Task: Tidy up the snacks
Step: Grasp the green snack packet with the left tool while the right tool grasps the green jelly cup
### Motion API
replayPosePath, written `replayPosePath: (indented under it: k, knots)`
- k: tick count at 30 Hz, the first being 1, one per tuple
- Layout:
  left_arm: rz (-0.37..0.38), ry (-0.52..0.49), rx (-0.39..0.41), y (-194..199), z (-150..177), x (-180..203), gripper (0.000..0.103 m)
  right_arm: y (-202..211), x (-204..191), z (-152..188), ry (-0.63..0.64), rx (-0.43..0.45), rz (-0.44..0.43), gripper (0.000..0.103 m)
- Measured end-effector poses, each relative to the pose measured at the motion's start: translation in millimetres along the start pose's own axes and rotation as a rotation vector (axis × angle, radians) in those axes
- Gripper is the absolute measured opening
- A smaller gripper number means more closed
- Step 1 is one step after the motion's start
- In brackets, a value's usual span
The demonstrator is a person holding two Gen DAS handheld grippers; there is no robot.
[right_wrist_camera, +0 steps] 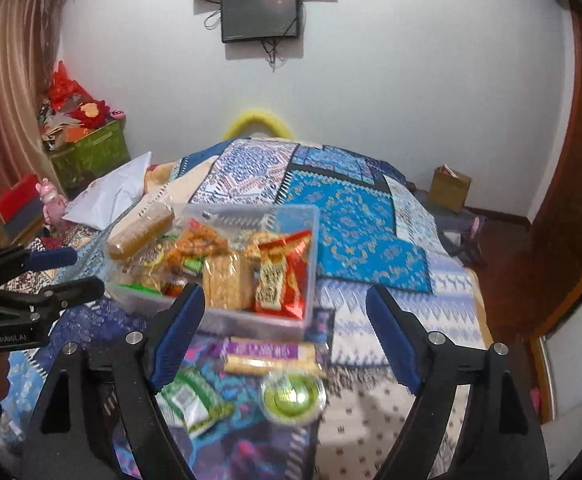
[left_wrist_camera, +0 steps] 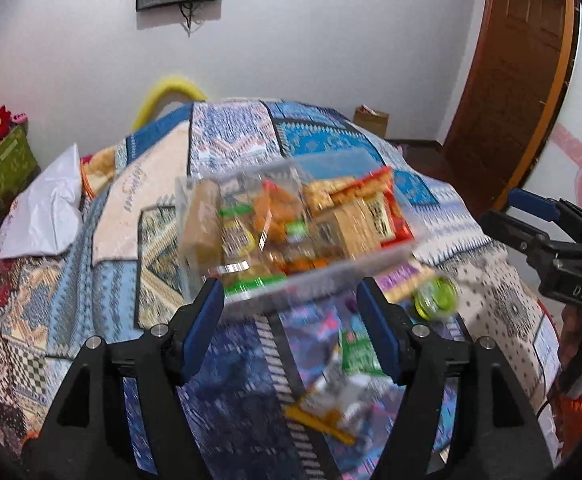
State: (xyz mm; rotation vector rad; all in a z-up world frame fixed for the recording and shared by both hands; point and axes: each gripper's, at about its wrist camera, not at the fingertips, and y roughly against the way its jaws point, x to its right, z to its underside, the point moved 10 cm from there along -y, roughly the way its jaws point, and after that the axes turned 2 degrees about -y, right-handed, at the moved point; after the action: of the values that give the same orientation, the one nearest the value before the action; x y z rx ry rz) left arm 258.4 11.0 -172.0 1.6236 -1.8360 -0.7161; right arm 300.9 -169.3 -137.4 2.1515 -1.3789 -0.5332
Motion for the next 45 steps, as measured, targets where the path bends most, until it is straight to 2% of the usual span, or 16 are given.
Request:
replayPosePath:
  k: [8,13,18,25,26,28,30,37,42,45]
  knots:
    - [0.054,0.037,-0.107,-19.1,43.5,18.3,0.068,-5.2,14.1,46.7,-0.045,-0.083,0.004,0.081]
    - [0.067,0.03,-0.168,-35.5,65.1,25.5,0.068,-26.4,20.7,75.2,-0.069,-0.157,-0.002,0.081]
    - [0.089,0.036,-0.205,-50.2,72.9,32.7,0.068,-48.8,20.5,90.9,-0.055,-0.202,0.009,0.081]
    - [0.121,0.021,-0.226,-64.0,72.1,46.9,0.068,-72.1,15.6,104.0,-0.051,-0.256,-0.02,0.08]
    - [0.126,0.016,-0.228,-65.4,72.3,49.5,0.068,-74.4,15.9,105.4,-0.057,-0.259,-0.024,0.078]
    - [0.132,0.011,-0.232,-69.3,73.0,53.8,0.068,-77.0,14.1,108.0,-0.064,-0.267,-0.048,0.06]
    - [0.142,0.006,-0.238,-72.0,73.5,58.1,0.068,-75.3,11.7,108.6,-0.072,-0.266,-0.072,0.053]
    - [0.174,0.0,-0.276,-84.9,77.7,75.5,0.068,-62.9,12.9,108.8,-0.104,-0.238,-0.083,0.053]
    - [0.147,-0.036,-0.278,-94.4,78.2,84.2,0.068,-52.0,17.8,107.4,-0.112,-0.219,-0.078,0.053]
    - [0.153,-0.037,-0.283,-100.0,78.5,90.8,0.075,-45.5,18.7,107.4,-0.108,-0.211,-0.077,0.053]
